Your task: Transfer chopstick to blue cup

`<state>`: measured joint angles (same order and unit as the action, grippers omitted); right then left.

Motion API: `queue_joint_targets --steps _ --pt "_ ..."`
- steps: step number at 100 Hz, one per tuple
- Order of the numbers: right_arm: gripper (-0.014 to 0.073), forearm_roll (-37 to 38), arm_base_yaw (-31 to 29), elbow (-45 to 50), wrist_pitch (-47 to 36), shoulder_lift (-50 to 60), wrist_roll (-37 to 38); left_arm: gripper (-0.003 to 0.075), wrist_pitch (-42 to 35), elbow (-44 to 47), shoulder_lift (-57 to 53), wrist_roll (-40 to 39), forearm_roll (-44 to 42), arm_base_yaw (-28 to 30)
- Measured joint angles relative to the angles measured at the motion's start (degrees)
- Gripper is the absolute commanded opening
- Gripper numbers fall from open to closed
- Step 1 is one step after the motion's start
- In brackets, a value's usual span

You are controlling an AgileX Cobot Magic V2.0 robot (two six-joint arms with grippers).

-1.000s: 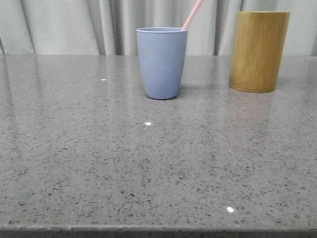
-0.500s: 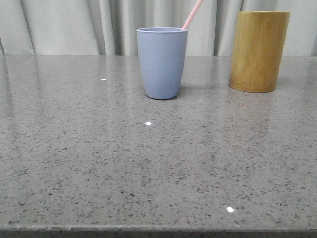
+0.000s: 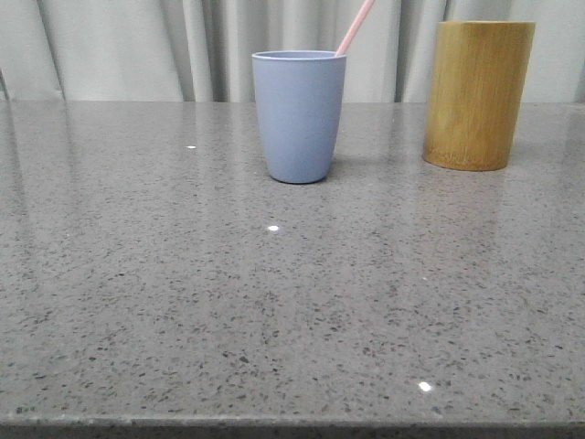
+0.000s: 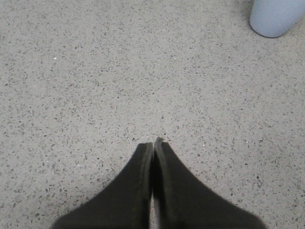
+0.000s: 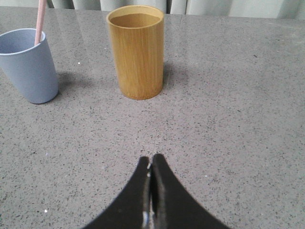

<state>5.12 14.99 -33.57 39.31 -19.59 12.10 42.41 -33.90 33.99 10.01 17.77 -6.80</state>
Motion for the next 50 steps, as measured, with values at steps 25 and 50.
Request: queue_joint_targets --steps 25,50 --pt "-0.0068 0.0 0.0 0.0 0.0 0.0 0.0 -0.0019 -9.7 6.4 -3.1 0.0 -0.9 0.0" --pt "-0.0068 0.0 0.0 0.0 0.0 0.0 0.0 -0.0019 -26.5 20.3 -16.2 0.0 -2.9 -0.8"
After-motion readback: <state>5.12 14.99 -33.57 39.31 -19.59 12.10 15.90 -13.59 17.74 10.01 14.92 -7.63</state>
